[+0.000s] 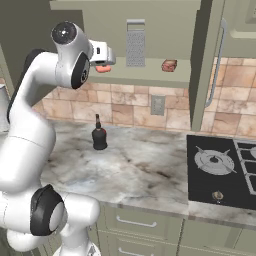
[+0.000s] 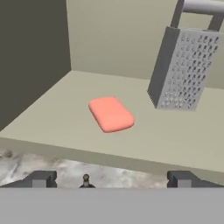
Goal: Pick the bar soap and bar soap from the cabinet and place them on the counter.
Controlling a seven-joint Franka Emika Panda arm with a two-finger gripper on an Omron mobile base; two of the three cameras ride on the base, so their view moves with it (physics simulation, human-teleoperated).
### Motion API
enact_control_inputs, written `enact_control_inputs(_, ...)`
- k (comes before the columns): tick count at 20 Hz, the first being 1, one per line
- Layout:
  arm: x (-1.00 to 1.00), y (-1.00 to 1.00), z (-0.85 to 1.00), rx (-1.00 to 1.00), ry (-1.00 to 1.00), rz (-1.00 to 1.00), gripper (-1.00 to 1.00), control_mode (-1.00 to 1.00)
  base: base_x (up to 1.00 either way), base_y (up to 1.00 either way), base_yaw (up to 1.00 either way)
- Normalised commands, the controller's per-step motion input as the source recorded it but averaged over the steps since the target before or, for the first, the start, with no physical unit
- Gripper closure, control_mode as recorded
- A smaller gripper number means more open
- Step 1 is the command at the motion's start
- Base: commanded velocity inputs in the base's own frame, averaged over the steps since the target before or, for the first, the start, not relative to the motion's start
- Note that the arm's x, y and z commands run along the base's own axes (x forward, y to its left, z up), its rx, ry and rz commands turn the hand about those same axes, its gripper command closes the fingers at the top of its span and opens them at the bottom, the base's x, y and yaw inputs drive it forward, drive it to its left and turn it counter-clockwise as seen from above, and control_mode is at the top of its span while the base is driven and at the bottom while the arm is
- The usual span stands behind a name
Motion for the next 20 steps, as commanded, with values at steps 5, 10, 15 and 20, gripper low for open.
enact_control_inputs(5, 0.48, 0.09, -0.06, 0.00, 0.05, 0.00, -1.00, -1.00, 0.00, 0.00, 0.00)
enact_control_inputs(10, 0.40, 0.05, -0.09, 0.00, 0.05, 0.00, -1.00, -1.00, 0.00, 0.00, 0.00)
enact_control_inputs(15, 0.42, 0.00, -0.11, 0.00, 0.05, 0.01, -1.00, -1.00, 0.00, 0.00, 0.00)
enact_control_inputs(20, 0.38, 0.00, -0.25, 0.00, 0.08, 0.03, -1.00, -1.00, 0.00, 0.00, 0.00)
